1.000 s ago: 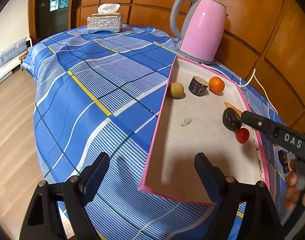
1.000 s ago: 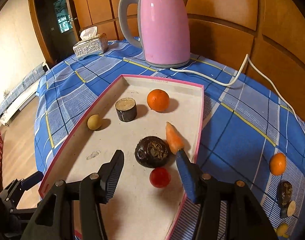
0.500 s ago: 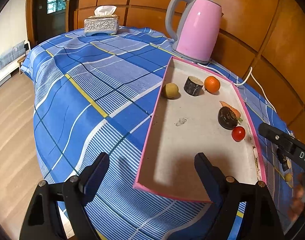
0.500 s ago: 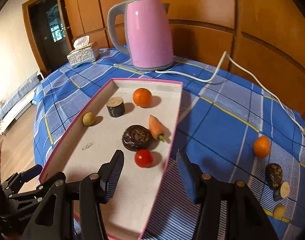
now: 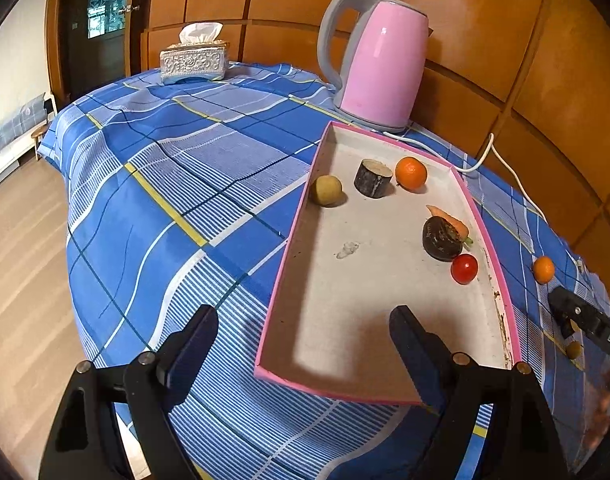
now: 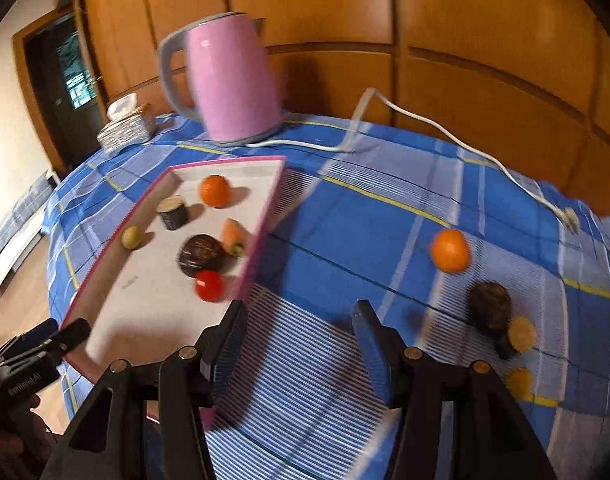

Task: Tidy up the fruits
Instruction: 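Move the right tool back away from the tray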

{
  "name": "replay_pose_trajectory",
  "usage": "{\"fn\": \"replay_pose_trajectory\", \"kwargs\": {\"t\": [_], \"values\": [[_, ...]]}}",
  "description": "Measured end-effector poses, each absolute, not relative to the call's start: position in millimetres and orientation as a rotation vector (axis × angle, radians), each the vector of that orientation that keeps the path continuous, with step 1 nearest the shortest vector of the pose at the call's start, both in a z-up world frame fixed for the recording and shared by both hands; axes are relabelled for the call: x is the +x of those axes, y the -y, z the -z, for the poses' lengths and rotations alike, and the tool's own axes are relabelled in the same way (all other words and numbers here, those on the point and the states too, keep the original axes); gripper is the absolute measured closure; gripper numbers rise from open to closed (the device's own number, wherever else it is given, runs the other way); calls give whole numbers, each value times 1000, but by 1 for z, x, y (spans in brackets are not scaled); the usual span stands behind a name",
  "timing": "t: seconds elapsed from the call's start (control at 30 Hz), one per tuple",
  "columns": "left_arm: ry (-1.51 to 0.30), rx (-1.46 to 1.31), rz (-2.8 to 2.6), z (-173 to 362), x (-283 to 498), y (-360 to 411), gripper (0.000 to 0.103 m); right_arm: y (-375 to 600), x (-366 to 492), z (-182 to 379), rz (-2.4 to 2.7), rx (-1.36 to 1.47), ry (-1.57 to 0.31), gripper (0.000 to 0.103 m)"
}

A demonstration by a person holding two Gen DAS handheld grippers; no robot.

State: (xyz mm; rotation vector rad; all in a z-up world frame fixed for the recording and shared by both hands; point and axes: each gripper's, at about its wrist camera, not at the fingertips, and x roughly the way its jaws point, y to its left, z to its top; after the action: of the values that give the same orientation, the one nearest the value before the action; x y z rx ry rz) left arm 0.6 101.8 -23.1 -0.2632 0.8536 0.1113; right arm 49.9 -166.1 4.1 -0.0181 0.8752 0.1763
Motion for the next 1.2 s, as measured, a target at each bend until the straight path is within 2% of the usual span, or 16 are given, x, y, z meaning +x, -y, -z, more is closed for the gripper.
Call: {"fn": "replay_pose_trajectory", "kwargs": {"t": [0.5,0.83,1.2], "values": [[-827,-226,-98,12,-1,-91,15,278,23,0,127,118,-867,47],[-782,-195,-66,-8,0,-78,15,357,-7,-4,485,212,-781,47],[-768,-111,71,-31,12,-33,15,420,-31,30,767,282,-837,47]]}}
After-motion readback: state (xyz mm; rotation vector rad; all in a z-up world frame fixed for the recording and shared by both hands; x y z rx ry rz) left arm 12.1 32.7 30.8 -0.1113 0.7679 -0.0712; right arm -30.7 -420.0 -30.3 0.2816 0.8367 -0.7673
